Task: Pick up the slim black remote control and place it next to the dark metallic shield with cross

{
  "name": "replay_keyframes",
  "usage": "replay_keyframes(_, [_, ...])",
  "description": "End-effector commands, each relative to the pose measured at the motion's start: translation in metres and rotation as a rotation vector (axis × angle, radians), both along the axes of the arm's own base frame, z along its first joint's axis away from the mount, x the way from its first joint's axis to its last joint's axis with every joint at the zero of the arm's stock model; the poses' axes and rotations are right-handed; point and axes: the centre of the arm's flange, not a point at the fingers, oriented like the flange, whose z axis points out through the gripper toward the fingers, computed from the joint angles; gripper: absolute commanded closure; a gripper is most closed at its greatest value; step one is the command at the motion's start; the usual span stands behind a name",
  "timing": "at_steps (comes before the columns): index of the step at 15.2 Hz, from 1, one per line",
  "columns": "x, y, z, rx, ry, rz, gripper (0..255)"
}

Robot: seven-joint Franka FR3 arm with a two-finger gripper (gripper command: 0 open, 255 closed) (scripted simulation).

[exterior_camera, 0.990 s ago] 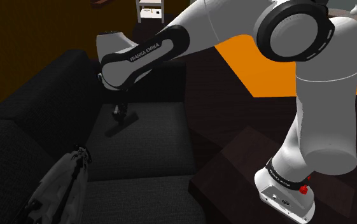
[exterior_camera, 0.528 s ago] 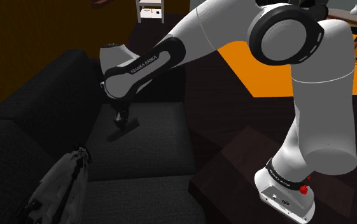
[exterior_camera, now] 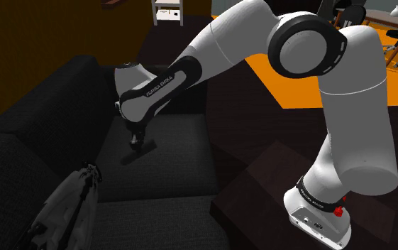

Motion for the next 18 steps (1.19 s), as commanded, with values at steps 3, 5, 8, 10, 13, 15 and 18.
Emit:
replay_keyframes(3, [0.001,-0.002,-0.022,0.0,-0.001,0.0,255])
replay_keyframes(5, [0.001,-0.002,-0.032,0.0,-0.001,0.0,255])
replay_keyframes(8, [0.001,-0.002,-0.048,0.0,-0.001,0.0,255])
replay_keyframes(10, [0.001,-0.002,-0.059,0.0,-0.001,0.0,255])
replay_keyframes(13, [0.001,-0.002,-0.074,0.0,-0.001,0.0,255])
replay_keyframes(15, [0.001,-0.002,-0.085,0.0,-0.001,0.0,255])
replay_keyframes(18, [0.001,-0.002,-0.101,0.0,-0.001,0.0,255])
